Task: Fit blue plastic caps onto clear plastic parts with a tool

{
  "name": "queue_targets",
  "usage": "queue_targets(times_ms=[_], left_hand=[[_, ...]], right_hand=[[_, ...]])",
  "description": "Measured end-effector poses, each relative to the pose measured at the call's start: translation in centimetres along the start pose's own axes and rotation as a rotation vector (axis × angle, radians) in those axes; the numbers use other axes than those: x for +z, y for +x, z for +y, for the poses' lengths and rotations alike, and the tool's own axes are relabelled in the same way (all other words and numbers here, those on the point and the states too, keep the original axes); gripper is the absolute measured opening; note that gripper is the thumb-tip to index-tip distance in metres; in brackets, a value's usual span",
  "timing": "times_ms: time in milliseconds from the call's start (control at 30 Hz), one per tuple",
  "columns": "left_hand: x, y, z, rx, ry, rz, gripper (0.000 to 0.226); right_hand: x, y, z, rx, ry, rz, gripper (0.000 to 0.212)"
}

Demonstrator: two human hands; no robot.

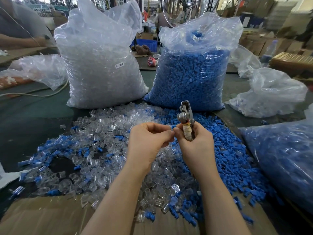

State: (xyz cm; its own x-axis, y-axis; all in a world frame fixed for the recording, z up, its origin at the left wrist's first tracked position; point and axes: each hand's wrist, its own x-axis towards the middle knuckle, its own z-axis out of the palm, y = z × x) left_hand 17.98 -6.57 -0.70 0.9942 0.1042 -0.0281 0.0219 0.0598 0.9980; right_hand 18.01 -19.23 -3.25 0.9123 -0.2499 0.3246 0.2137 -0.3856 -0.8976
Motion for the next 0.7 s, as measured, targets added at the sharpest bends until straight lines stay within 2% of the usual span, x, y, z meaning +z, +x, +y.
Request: queue_targets(times_ms=[400,533,700], left_hand=[[0.1,0.5,-1.1,0.201,0.259,0.136,0.018],[-0.5,0.9,-1.2,0.2,0.227,0.117,0.017],[-1.2,1.1,-1.0,0.23,0.161,0.06,0.013]], right_hand=[[-0.5,0.1,-0.5,0.066,0.058,-0.136,0.014],[-1.2,0.4,0.0,0.107,0.005,-0.23,0.013],[-2.1,0.4,0.4,0.054,-0.162,-0.376,0.006]])
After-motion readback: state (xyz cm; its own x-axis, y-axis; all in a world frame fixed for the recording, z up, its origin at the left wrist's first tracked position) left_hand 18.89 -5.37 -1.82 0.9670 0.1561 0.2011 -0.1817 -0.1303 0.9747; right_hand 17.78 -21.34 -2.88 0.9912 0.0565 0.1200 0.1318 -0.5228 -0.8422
